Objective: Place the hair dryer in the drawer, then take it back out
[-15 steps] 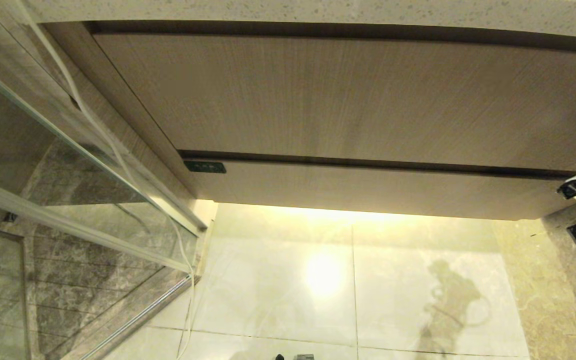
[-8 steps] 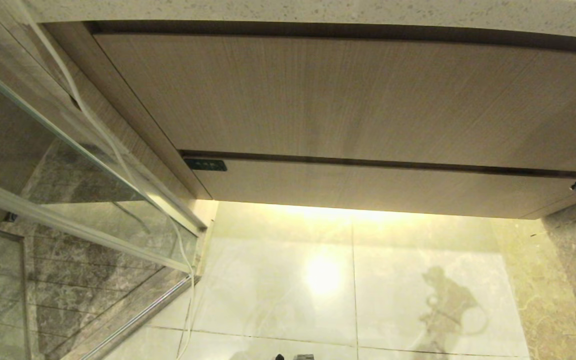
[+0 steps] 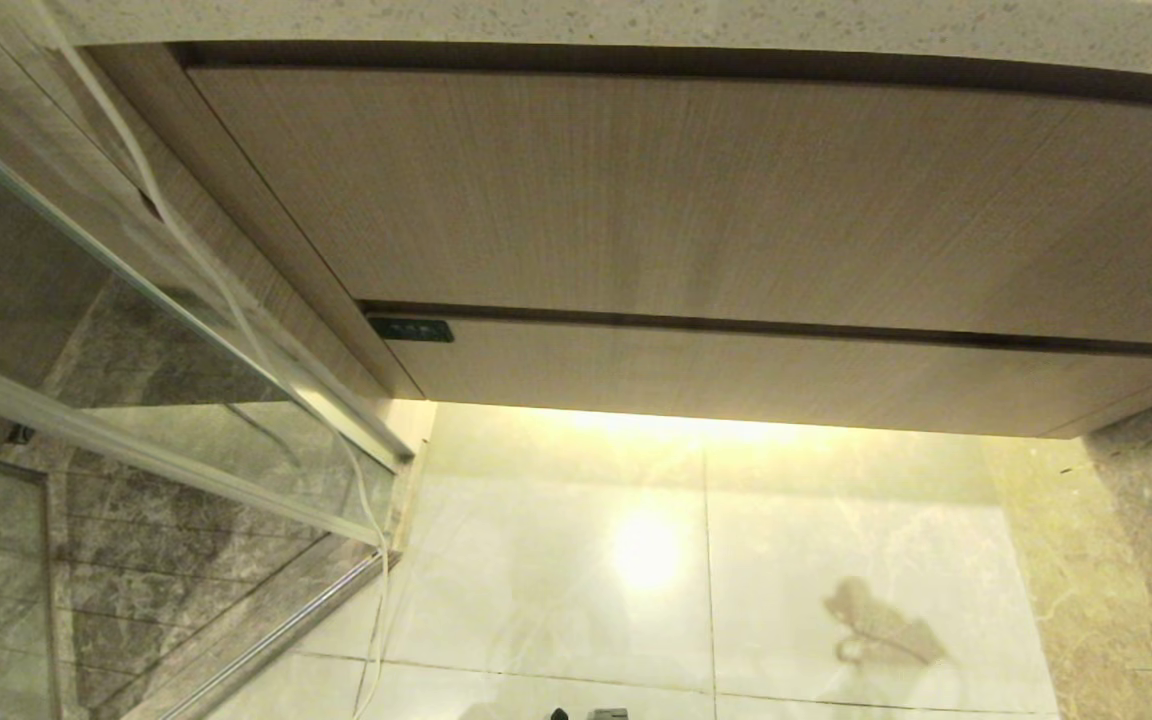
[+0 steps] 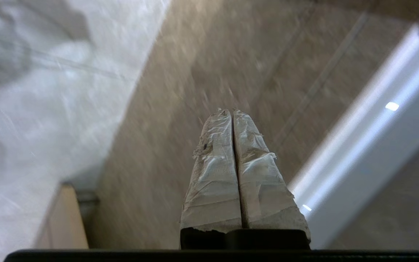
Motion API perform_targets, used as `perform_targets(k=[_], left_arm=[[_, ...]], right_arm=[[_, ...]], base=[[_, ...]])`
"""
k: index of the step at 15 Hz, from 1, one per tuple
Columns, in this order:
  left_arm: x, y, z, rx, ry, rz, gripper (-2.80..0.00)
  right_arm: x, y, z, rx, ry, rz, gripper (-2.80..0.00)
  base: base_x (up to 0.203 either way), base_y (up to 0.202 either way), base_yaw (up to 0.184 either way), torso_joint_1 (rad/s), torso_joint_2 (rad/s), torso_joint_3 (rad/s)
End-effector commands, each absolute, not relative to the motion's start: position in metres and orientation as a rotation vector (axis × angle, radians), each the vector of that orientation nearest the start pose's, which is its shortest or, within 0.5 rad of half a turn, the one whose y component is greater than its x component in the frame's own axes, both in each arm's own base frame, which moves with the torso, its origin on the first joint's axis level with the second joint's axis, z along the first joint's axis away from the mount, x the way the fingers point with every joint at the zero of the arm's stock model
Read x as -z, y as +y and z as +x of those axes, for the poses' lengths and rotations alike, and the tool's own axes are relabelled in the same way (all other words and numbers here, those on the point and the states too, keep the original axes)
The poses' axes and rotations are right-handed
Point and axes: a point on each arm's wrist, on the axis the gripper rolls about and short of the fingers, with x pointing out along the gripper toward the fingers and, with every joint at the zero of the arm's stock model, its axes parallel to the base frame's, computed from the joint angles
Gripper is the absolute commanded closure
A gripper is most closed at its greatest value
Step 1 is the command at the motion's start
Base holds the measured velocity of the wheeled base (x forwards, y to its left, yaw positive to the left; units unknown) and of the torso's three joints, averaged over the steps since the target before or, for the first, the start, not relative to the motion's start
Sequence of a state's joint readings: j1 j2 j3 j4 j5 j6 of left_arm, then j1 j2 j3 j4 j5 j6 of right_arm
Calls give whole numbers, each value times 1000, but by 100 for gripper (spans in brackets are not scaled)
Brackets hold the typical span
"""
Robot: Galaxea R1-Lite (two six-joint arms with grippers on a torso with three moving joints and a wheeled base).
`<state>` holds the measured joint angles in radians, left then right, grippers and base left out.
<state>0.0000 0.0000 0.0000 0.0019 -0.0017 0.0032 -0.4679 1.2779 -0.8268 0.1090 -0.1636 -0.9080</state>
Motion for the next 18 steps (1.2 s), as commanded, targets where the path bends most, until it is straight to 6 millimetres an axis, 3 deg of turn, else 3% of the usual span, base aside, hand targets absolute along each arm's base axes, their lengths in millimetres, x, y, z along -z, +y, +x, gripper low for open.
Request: perform_targets(k=[1, 5, 8, 11, 14, 15, 18], left_arm=[[-75, 0, -23, 2, 2, 3, -280], [-75, 0, -23, 2, 2, 3, -280], [-75, 0, -23, 2, 2, 3, -280], [-75, 0, -23, 2, 2, 3, -280], [-75, 0, -23, 2, 2, 3, -280], [-75, 0, -23, 2, 3, 3, -280], [-75, 0, -23, 2, 2, 3, -280]], right_arm=[[-241, -72, 134, 363, 733, -827, 0], [-249, -55, 100, 344, 727, -1000, 0], [-258, -52, 97, 254, 695, -1182, 0], [-253, -52, 112, 45, 604, -1265, 0], [-244, -51, 148, -192, 551, -1343, 0], [-239, -51, 163, -261, 551, -1350, -280], [-227, -32, 203, -468, 495, -1361, -280]], base=[[0, 0, 0, 0, 0, 0], [0, 0, 0, 0, 0, 0], [0, 0, 0, 0, 0, 0], [0, 0, 0, 0, 0, 0], [0, 0, 0, 0, 0, 0], [0, 0, 0, 0, 0, 0], [0, 0, 0, 0, 0, 0]])
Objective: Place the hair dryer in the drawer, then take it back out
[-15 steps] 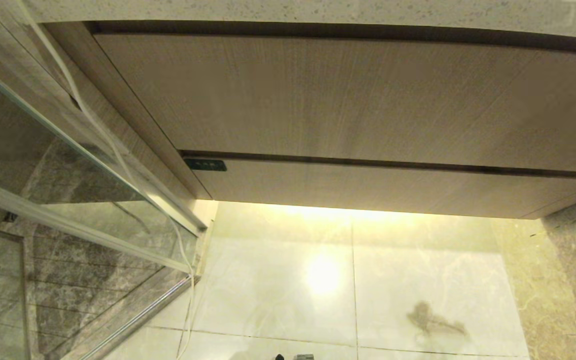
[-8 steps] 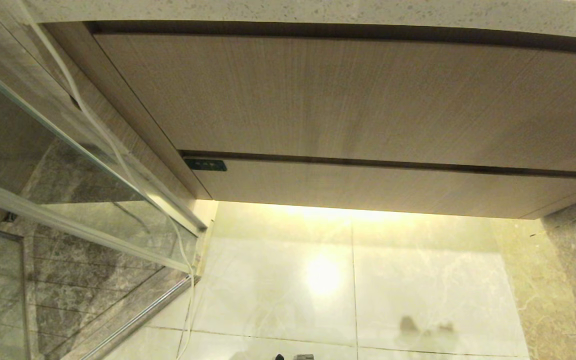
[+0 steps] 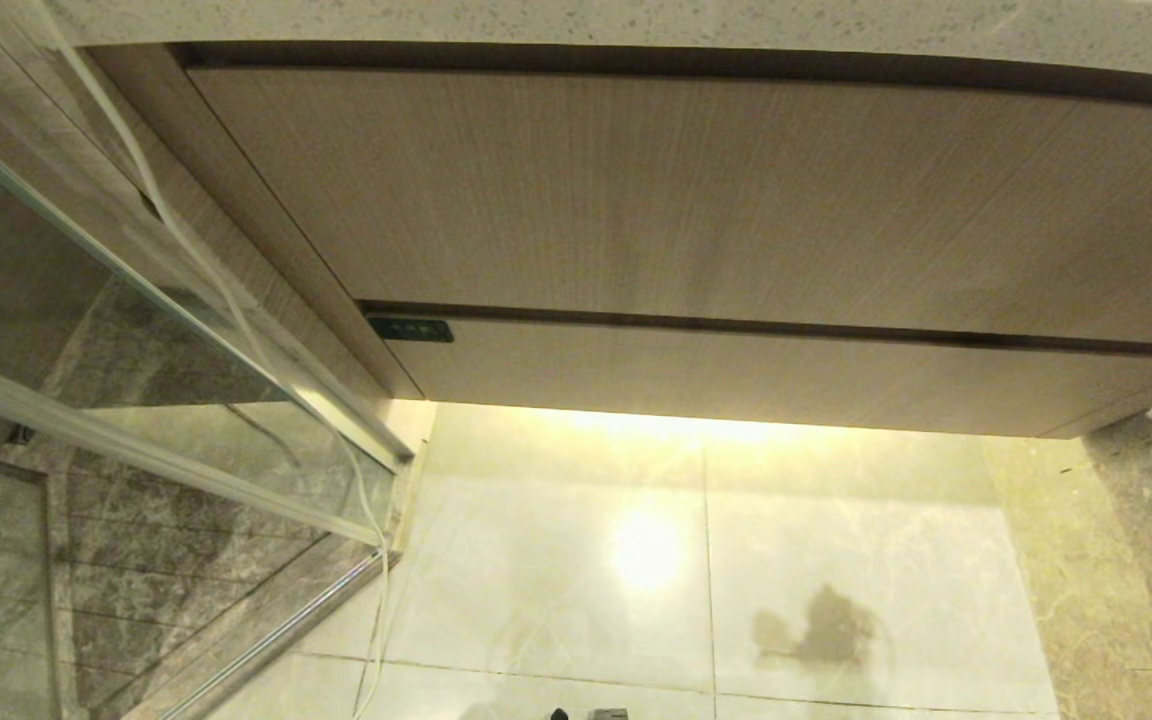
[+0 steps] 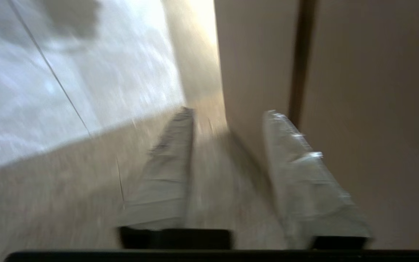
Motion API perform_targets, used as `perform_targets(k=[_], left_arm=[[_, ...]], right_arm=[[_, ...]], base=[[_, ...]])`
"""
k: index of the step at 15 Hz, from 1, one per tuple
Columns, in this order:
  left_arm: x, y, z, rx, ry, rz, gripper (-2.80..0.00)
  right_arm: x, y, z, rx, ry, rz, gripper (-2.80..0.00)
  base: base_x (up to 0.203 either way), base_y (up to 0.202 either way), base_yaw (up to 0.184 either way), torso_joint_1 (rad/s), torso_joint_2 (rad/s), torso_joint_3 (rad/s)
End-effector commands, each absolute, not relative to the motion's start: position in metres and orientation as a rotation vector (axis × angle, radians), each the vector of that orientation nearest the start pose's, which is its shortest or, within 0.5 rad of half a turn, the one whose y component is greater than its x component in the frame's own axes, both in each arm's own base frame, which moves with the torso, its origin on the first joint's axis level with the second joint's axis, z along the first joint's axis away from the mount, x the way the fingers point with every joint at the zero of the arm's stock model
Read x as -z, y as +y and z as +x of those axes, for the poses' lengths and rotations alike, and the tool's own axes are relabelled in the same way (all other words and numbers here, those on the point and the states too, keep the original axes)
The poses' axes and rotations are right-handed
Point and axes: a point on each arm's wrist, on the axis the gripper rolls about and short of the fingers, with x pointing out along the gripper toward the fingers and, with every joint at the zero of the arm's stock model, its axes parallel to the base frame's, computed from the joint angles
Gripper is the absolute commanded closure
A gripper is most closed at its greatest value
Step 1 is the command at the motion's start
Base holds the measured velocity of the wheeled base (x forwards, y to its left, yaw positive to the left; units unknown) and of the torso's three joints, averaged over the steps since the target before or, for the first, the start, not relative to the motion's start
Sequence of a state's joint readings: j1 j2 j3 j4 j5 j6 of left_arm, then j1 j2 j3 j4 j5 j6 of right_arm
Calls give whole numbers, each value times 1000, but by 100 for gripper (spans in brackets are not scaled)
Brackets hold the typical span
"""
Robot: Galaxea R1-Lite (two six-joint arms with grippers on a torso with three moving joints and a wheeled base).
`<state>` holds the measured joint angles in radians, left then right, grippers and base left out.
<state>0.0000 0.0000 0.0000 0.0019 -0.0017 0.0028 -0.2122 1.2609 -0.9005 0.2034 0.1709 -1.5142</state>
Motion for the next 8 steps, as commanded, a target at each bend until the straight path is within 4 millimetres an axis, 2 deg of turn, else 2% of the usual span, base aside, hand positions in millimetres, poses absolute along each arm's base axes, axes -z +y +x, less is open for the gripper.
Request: perform_targets(k=[1, 6, 8], left_arm=[[-75, 0, -23, 2, 2, 3, -280], [-75, 0, -23, 2, 2, 3, -280], [-75, 0, -23, 2, 2, 3, -280]], right_arm=[[-225, -24, 214, -519, 471, -1344, -280], [-201, 1, 262, -770, 405, -1155, -280], [-191, 8, 271, -829, 416, -1073, -280]], base=[[0, 0, 0, 0, 0, 0], [0, 0, 0, 0, 0, 0], [0, 0, 0, 0, 0, 0]])
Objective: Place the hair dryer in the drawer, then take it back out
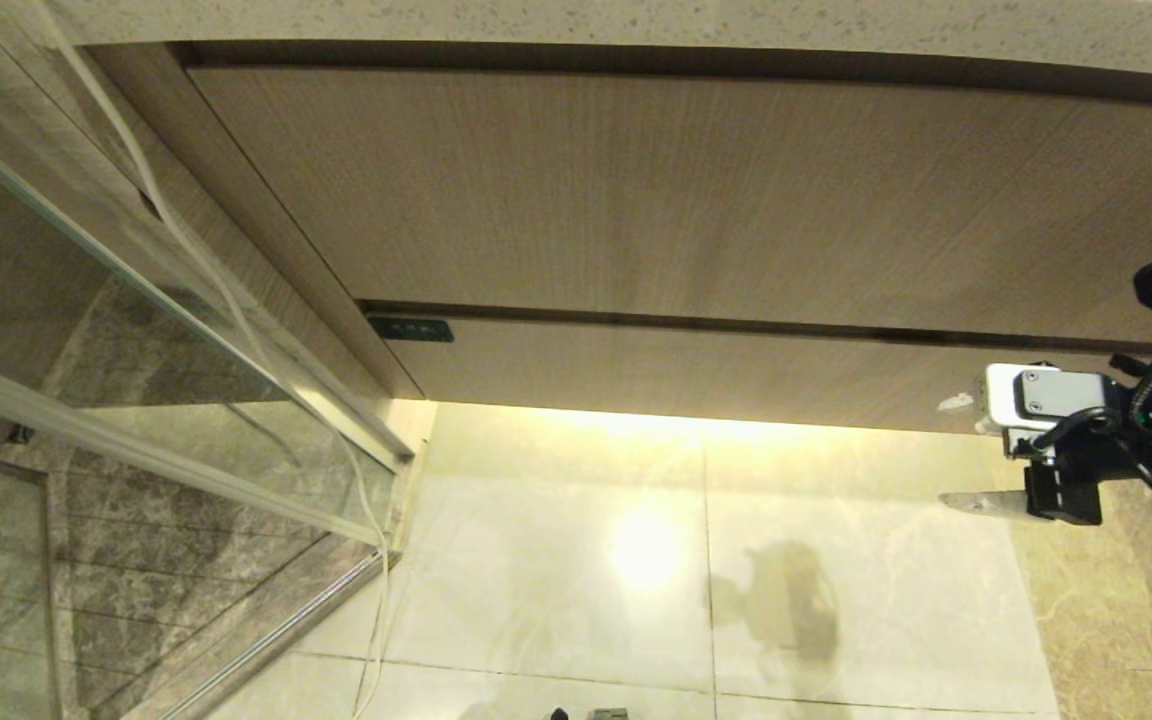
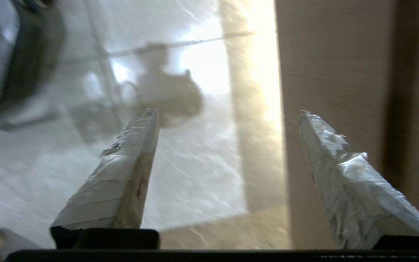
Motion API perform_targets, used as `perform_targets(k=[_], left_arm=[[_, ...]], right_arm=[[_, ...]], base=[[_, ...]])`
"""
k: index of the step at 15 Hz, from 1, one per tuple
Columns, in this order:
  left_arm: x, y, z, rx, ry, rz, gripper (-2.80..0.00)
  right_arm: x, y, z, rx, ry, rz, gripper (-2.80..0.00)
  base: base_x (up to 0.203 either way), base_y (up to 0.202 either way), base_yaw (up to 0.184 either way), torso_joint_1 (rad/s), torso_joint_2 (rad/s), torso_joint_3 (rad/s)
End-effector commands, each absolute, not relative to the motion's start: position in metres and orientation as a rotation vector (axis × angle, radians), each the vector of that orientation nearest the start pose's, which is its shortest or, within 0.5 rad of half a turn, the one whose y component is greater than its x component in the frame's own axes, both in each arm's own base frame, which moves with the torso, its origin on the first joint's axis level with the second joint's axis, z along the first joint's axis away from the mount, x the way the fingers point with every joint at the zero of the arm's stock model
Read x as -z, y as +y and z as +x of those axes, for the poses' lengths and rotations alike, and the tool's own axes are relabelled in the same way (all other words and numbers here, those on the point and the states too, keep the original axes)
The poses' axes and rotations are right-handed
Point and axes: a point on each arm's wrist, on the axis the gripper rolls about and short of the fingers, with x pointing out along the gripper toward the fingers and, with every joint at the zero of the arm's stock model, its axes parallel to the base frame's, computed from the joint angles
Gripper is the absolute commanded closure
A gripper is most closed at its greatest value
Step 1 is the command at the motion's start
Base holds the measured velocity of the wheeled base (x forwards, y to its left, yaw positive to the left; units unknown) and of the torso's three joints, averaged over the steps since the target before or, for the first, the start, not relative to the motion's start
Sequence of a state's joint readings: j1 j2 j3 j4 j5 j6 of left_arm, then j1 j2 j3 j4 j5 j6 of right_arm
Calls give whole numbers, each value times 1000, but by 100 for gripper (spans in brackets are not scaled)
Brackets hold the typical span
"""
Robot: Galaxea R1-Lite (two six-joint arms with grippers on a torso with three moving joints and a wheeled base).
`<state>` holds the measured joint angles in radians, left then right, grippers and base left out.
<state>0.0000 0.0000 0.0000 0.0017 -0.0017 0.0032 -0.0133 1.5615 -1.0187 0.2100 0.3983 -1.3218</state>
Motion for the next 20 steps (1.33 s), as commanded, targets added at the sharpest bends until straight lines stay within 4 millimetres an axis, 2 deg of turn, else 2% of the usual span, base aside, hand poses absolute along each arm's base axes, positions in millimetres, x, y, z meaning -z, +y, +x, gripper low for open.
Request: perform_targets(k=[1, 4, 6, 10, 15, 20], left_arm=[[-75, 0, -23, 2, 2, 3, -280], [-75, 0, -23, 2, 2, 3, -280], [-75, 0, -23, 2, 3, 3, -280], [-75, 0, -23, 2, 2, 3, -280], [-75, 0, -23, 2, 2, 3, -280], [-75, 0, -23, 2, 2, 3, -280]], right_arm=[[-186, 9, 274, -842, 433, -1039, -280], [-175, 12, 280, -868, 472, -996, -280], [-175, 12, 288, -863, 468, -997, -280], [-161, 14, 321, -847, 483, -946, -280], [-148, 16, 357, -811, 308, -966, -280], [-145, 15, 373, -863, 147, -982, -280]], base=[[0, 0, 0, 0, 0, 0], [0, 0, 0, 0, 0, 0], [0, 0, 0, 0, 0, 0], [0, 0, 0, 0, 0, 0], [0, 0, 0, 0, 0, 0], [0, 0, 0, 0, 0, 0]])
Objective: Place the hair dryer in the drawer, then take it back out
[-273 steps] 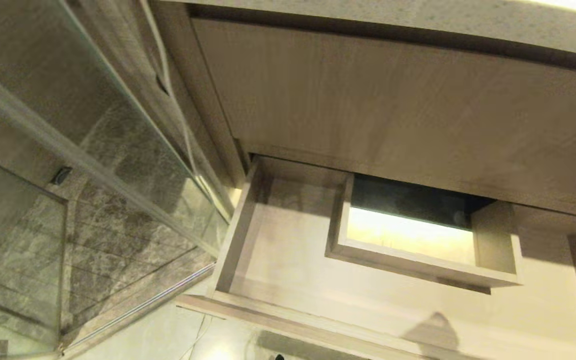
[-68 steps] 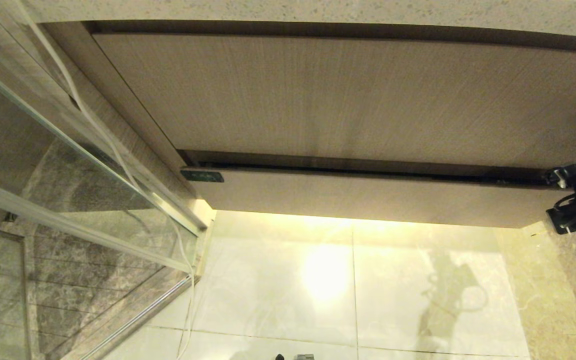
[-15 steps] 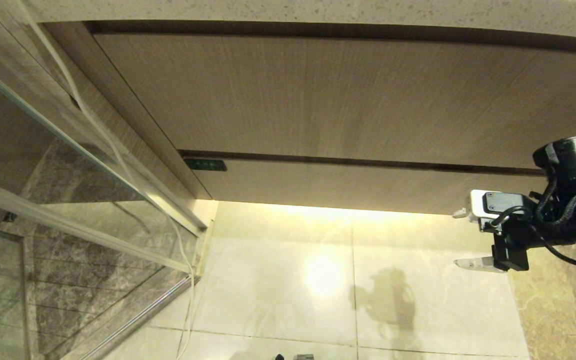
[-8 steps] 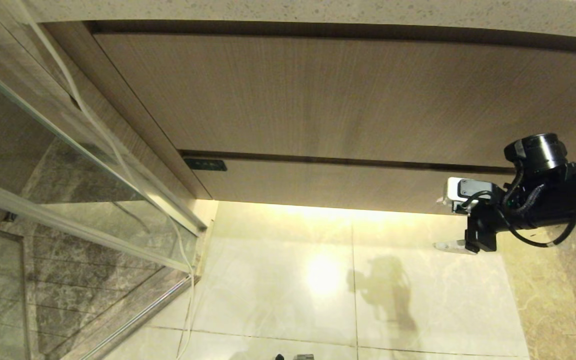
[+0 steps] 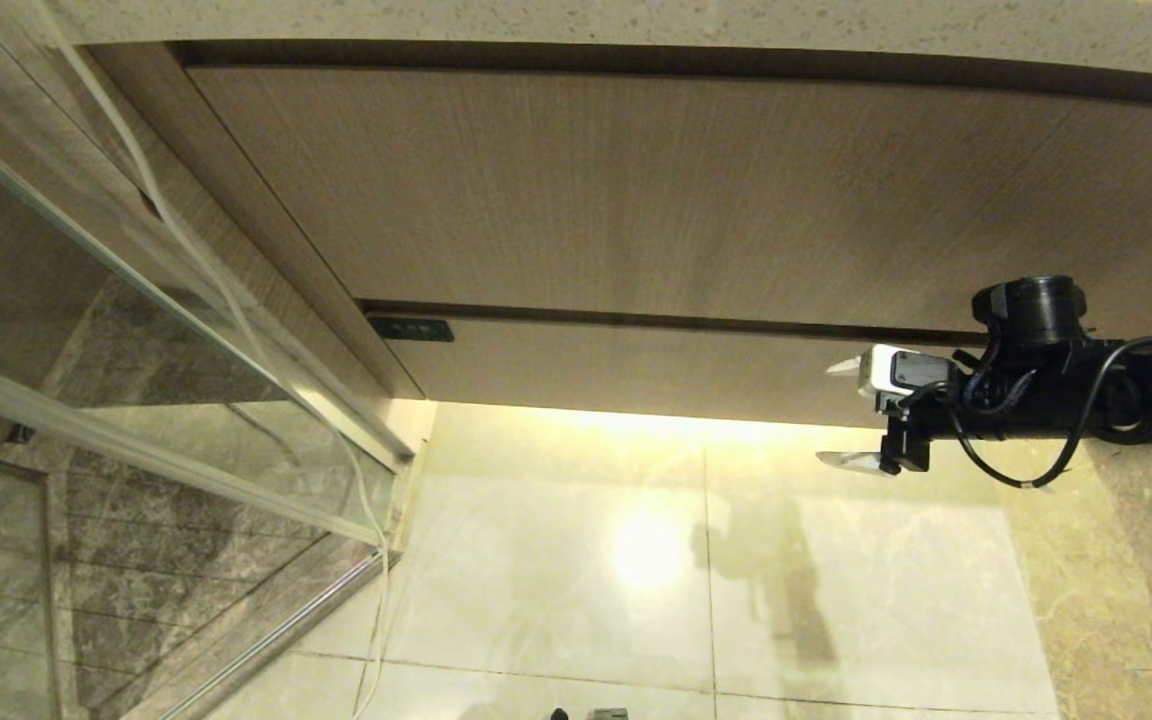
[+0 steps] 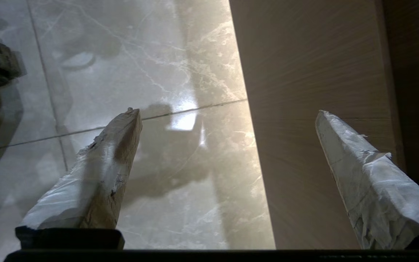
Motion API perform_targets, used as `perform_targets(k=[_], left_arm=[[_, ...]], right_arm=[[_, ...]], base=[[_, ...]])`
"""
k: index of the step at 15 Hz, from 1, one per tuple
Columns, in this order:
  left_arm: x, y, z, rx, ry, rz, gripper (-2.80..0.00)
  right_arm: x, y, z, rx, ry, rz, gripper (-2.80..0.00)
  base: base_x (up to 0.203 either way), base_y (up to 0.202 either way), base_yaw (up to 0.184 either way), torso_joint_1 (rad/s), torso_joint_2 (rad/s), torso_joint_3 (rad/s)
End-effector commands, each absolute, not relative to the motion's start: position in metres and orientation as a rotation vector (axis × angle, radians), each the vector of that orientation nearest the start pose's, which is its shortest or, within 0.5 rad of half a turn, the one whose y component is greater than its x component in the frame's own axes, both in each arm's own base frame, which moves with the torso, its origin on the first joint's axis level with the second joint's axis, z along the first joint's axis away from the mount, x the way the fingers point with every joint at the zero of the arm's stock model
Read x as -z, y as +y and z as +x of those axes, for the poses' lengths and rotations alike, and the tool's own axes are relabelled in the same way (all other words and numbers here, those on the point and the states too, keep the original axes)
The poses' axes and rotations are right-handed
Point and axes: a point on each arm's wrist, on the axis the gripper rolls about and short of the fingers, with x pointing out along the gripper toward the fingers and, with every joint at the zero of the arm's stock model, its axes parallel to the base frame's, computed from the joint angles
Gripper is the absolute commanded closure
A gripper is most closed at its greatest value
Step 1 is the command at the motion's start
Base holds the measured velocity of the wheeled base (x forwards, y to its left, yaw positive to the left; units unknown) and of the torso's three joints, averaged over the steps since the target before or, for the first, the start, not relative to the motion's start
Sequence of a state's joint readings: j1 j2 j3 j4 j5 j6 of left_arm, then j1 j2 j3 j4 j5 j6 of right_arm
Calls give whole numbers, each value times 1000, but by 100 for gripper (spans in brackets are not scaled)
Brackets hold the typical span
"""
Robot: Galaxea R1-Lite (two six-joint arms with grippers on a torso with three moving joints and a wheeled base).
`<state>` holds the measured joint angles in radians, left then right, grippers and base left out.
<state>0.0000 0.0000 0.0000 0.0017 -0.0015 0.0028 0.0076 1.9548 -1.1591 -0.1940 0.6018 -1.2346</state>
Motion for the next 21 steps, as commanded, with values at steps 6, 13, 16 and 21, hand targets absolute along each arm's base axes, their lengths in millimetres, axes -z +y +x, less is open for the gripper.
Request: perform_targets(k=[6, 13, 16, 21], left_arm=[[-75, 0, -23, 2, 3, 3, -280], [-75, 0, -23, 2, 4, 3, -280], [-75, 0, -23, 2, 2, 3, -280], [-75, 0, -23, 2, 2, 3, -280]], right_arm=[[-157, 15, 370, -870, 78, -1012, -280], [-164, 15, 370, -851, 4, -1119, -280], [-163, 16, 370, -853, 1, -1128, -280], [-163, 19, 373, -824, 18, -1184, -280]], base=[[0, 0, 0, 0, 0, 0], [0, 0, 0, 0, 0, 0], [0, 0, 0, 0, 0, 0], [0, 0, 0, 0, 0, 0]])
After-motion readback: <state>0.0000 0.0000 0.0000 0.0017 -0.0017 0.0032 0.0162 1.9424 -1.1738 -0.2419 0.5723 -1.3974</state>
